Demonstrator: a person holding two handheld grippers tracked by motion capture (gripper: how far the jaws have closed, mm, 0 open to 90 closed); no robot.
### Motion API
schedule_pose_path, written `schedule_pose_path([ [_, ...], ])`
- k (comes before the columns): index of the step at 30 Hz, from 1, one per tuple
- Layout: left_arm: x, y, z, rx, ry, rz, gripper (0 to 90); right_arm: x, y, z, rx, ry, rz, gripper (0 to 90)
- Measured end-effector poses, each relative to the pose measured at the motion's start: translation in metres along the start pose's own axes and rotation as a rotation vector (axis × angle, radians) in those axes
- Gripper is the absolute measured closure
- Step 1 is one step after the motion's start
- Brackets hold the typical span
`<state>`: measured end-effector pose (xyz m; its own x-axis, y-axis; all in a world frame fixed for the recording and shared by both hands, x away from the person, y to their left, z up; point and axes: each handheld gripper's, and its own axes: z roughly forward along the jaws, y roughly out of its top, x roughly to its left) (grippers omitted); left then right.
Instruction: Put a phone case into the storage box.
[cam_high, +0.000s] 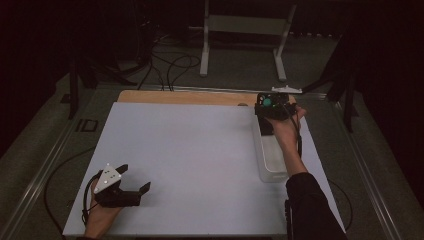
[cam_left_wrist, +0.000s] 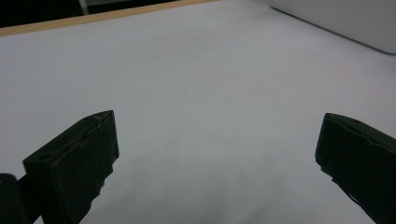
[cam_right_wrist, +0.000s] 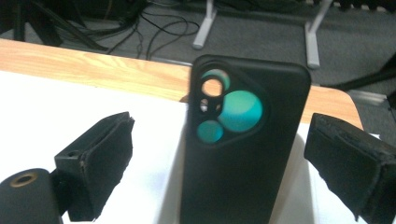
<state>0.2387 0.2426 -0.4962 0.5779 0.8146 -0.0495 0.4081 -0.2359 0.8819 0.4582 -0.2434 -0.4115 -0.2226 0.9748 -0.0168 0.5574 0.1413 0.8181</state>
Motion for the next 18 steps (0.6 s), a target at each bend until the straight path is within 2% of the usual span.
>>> schedule_pose_path([
  [5,0.000,0.000,-0.001,-0.008,0.001,-0.002,0.1,0.004,-0.008,-0.013,-0.029,0.047,0.002,7.8],
  [6,0.000,0.000,-0.001,-0.009,0.004,-0.003,0.1,0.006,-0.014,-0.020,-0.039,0.070,-0.003,7.8],
  [11,0.000,0.001,-0.001,-0.008,0.005,0.001,0.1,0.011,-0.025,-0.036,-0.064,0.104,-0.013,7.8],
  [12,-0.001,0.001,-0.001,-0.008,0.006,0.002,0.1,0.014,-0.031,-0.045,-0.076,0.133,-0.010,7.8],
  [17,-0.001,0.001,-0.001,-0.007,0.008,0.002,0.1,0.020,-0.041,-0.059,-0.098,0.177,-0.003,7.8],
  [18,-0.001,0.001,-0.001,-0.006,0.008,0.003,0.1,0.022,-0.046,-0.066,-0.113,0.196,0.000,7.8],
])
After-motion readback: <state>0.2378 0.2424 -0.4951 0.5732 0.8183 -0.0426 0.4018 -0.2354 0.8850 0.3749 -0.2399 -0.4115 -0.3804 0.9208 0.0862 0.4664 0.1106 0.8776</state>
